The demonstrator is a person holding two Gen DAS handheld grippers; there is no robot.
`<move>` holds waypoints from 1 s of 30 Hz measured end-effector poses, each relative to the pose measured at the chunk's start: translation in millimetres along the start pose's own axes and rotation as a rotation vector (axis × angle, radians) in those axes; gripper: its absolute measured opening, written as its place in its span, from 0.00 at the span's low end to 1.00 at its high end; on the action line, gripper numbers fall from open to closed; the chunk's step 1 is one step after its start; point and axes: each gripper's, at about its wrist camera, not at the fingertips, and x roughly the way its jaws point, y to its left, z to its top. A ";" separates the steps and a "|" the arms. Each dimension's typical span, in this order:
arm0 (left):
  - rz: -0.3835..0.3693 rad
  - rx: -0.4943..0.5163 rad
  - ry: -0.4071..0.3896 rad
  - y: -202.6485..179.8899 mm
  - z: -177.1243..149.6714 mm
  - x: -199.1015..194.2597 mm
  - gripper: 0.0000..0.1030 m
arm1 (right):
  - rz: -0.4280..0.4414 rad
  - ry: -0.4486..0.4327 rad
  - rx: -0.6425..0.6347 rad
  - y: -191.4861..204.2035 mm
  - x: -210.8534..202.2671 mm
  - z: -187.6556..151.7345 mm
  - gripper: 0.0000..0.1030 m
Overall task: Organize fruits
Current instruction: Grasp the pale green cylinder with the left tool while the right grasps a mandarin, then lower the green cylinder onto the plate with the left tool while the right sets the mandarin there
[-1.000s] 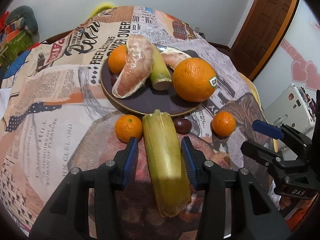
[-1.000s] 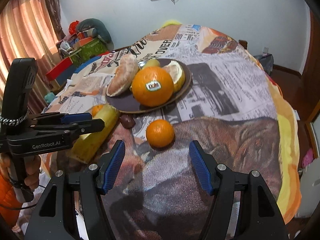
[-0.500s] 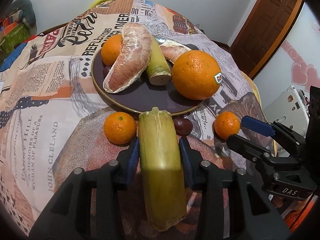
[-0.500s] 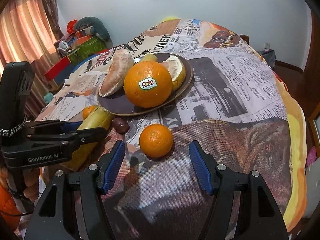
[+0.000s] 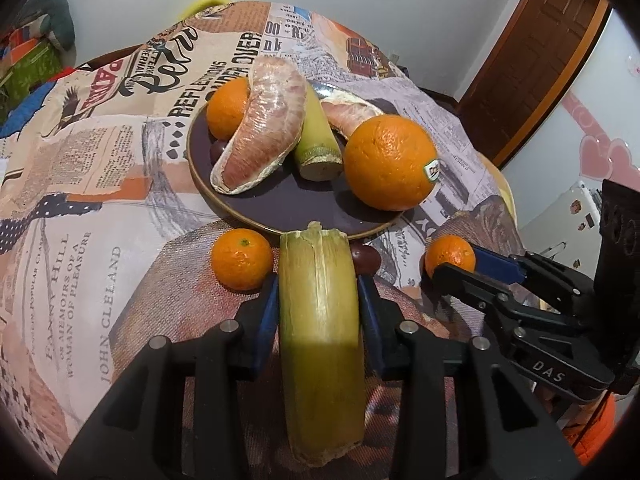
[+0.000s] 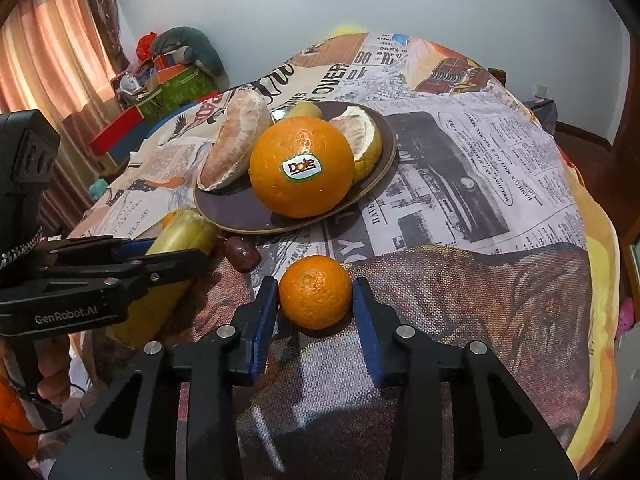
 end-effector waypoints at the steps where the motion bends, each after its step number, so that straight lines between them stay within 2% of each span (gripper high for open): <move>1: -0.001 -0.001 -0.007 0.2 0.1 -3.2 0.37 | -0.001 -0.004 0.001 0.0 -2.3 -0.5 0.34; 12: -0.002 0.023 -0.095 -5.1 3.6 -46.7 0.37 | -0.011 -0.080 -0.003 2.6 -30.0 10.8 0.34; 18: 0.002 0.049 -0.156 -13.0 17.1 -66.4 0.37 | -0.024 -0.114 -0.004 1.8 -38.5 19.4 0.34; 30: 0.029 0.079 -0.206 -15.7 52.2 -64.1 0.37 | -0.019 -0.170 -0.005 -3.6 -45.0 39.6 0.34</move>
